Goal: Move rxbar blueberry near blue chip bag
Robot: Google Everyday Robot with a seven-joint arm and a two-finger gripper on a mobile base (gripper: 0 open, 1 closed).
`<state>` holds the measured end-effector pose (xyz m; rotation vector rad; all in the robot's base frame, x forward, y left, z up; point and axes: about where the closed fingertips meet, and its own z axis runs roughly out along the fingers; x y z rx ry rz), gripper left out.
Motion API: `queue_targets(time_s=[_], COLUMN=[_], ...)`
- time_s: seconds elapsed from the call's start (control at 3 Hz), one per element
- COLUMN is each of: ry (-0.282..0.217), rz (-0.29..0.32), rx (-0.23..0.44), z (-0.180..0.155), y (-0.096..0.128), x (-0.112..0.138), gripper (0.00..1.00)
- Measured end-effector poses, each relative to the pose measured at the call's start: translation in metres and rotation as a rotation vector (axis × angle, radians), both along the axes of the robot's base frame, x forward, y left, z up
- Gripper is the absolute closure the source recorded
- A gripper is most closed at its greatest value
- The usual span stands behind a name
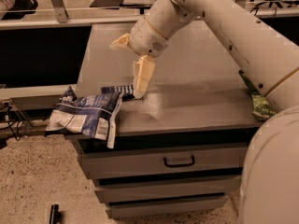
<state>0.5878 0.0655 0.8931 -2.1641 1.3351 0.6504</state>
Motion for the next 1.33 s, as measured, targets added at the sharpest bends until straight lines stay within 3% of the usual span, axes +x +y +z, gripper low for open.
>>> queue_targets(time_s=[0.33,1.0,1.33], ry=[-0.004,-0.031,-0.033], rz=[-0.058,-0.238,-0.255], rx=[0.024,0.071,0.073], z=[0.002,0.004,0.003], y=[-0.022,-0.086,-0.092], x=[0.0,-0.007,-0.007], gripper=[0.0,0.0,0.0])
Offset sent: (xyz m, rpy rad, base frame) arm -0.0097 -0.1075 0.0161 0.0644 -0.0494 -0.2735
